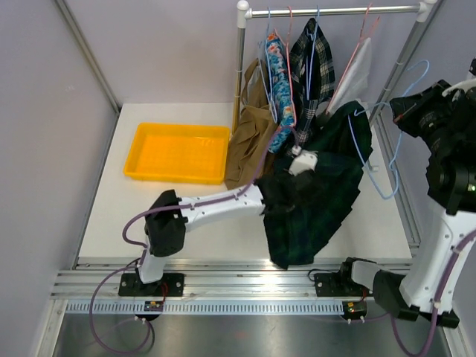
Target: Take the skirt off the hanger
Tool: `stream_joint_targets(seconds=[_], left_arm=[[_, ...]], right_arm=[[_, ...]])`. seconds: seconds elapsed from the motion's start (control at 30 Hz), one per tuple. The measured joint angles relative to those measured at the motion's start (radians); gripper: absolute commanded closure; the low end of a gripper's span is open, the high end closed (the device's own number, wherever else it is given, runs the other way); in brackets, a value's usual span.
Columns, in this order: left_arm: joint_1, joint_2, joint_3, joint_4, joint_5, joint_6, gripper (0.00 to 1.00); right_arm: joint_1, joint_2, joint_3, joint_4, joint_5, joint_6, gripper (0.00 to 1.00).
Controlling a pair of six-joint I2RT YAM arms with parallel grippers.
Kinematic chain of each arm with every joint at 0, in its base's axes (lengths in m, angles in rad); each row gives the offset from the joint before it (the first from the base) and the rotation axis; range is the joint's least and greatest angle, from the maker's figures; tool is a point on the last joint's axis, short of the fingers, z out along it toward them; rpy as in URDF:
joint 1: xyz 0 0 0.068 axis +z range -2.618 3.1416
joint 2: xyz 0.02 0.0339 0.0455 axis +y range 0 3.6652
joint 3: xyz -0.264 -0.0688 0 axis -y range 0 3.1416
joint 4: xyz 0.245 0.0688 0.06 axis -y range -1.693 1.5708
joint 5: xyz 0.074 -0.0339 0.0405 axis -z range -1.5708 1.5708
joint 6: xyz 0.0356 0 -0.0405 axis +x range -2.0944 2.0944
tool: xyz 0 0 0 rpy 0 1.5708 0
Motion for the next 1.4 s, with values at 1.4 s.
stream_joint_targets(seconds=[1.4], left_arm=[[0.878,-0.386,0.488,-0.48,0.064,0.354,1.0]], right_arm=[[0.0,-0.024,-0.253,0.26,0.066,-0.023,1.0]])
